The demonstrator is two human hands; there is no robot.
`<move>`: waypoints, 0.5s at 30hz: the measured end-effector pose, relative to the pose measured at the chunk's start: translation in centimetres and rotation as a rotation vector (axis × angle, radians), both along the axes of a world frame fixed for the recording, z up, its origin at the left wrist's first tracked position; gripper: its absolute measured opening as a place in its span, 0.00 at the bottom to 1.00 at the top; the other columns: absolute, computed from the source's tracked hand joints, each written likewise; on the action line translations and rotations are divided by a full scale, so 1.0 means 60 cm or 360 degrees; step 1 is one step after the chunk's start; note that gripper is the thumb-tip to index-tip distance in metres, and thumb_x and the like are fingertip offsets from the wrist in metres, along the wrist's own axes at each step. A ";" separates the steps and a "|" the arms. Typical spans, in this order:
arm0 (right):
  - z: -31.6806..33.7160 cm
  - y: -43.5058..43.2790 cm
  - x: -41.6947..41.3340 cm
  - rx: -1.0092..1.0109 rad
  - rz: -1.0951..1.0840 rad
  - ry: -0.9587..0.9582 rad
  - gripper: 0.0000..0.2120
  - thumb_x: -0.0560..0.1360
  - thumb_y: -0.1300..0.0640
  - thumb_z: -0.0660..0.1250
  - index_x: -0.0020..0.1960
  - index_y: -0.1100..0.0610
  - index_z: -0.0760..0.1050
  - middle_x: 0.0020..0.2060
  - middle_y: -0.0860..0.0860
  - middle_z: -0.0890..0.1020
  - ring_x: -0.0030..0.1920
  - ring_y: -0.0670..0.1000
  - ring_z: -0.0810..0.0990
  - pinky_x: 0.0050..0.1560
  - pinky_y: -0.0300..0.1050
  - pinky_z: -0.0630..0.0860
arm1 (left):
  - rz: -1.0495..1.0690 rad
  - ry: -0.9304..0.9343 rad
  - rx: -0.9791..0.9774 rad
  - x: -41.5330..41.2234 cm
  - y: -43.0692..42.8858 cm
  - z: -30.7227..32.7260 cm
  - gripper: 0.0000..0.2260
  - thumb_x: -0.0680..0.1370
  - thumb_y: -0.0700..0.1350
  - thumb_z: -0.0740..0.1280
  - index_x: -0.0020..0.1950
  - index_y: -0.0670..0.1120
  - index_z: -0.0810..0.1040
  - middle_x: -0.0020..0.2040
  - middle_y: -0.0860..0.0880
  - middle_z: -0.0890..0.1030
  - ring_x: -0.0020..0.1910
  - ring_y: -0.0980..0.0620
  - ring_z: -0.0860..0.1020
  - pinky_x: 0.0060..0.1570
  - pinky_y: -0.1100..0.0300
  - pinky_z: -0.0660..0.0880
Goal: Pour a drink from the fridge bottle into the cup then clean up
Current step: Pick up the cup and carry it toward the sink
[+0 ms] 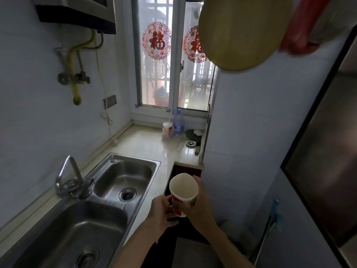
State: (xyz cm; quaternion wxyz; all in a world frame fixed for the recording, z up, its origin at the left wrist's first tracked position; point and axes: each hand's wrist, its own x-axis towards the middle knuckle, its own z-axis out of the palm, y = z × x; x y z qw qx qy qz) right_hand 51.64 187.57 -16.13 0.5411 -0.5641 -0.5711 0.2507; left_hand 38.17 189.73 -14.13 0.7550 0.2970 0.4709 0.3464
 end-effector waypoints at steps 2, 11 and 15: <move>-0.005 0.038 0.011 -0.0024 0.0002 0.0008 0.40 0.65 0.52 0.80 0.70 0.47 0.62 0.58 0.41 0.75 0.58 0.41 0.76 0.55 0.38 0.76 | -0.0027 0.0005 -0.0015 0.012 0.040 -0.005 0.16 0.62 0.42 0.58 0.45 0.41 0.77 0.42 0.41 0.77 0.42 0.41 0.75 0.44 0.53 0.71; -0.021 0.192 0.062 0.0016 0.0003 0.0003 0.37 0.65 0.53 0.81 0.68 0.47 0.66 0.58 0.38 0.75 0.58 0.43 0.77 0.55 0.39 0.77 | 0.0029 -0.0037 -0.0076 0.064 0.197 -0.030 0.18 0.61 0.41 0.57 0.47 0.38 0.75 0.40 0.41 0.76 0.40 0.41 0.75 0.45 0.52 0.71; -0.027 0.271 0.092 -0.0006 0.0047 -0.0040 0.36 0.66 0.53 0.81 0.64 0.38 0.64 0.56 0.41 0.77 0.56 0.42 0.78 0.52 0.37 0.77 | 0.0103 -0.0034 -0.0097 0.091 0.272 -0.038 0.15 0.61 0.41 0.57 0.44 0.37 0.74 0.36 0.42 0.75 0.37 0.41 0.74 0.41 0.54 0.70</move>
